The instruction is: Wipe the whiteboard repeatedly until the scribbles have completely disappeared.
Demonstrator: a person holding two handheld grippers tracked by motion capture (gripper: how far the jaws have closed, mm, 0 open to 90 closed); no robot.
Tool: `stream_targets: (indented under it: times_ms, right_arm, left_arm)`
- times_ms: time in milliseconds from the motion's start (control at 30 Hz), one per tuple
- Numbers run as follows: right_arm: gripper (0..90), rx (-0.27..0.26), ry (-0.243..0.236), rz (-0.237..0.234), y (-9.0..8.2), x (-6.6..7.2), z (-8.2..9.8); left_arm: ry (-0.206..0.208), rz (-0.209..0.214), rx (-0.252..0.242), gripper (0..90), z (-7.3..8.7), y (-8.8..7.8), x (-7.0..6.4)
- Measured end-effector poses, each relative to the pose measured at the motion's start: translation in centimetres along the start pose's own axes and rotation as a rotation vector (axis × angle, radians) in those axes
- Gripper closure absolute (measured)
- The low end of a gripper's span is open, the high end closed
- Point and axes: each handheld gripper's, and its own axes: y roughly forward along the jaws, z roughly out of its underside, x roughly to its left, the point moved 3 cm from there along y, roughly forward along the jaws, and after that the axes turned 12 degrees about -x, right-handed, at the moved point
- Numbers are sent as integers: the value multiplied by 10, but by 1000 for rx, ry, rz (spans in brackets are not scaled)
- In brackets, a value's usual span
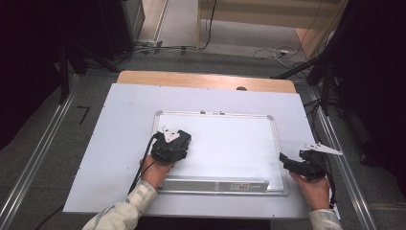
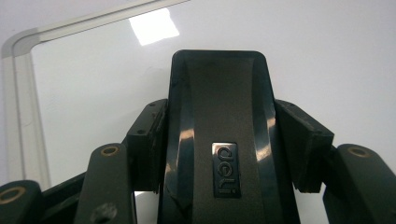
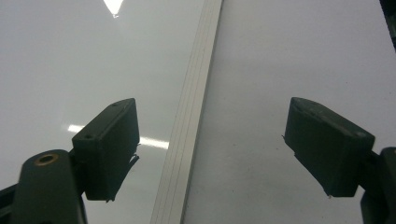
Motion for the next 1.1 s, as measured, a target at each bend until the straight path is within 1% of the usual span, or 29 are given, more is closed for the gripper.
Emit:
stream_targets:
  times_ms: [33,67,133,200,233,267,467,533,633,833,1100]
  right_arm:
    - [166,-1,1,0,0,0,0]
    - [165,-2,0,-1,0,0,0]
    - [165,-2,0,-1,-1,0,0]
    - [165,-2,1,-1,-1,0,0]
    - [165,-3,2,-1,-1,0,0]
    - [165,-3,2,-1,-1,0,0]
    - [166,-4,0,-1,0,0,0]
    - [166,-4,0,-1,0,0,0]
    - [165,-3,0,-1,0,0,0]
    - [166,-2,1,-1,0,0,0]
    - [166,-3,1,-3,0,-1,0]
  left_arm:
    - [-4,-14,4,403,0,-1,4]
    - [-4,-14,4,403,0,-1,4]
    - [-14,-31,4,403,0,-1,8]
    - [-25,-54,1,403,0,0,14]
    - [-33,-74,0,403,-1,1,20]
    - [-33,-74,0,403,-1,1,20]
    - [-74,-120,0,403,-7,11,36]
    - [-74,-127,3,403,-10,16,39]
    - [-88,-143,0,402,-14,23,44]
    - [-101,-169,8,402,-22,37,53]
    - [-111,-186,8,401,-29,48,61]
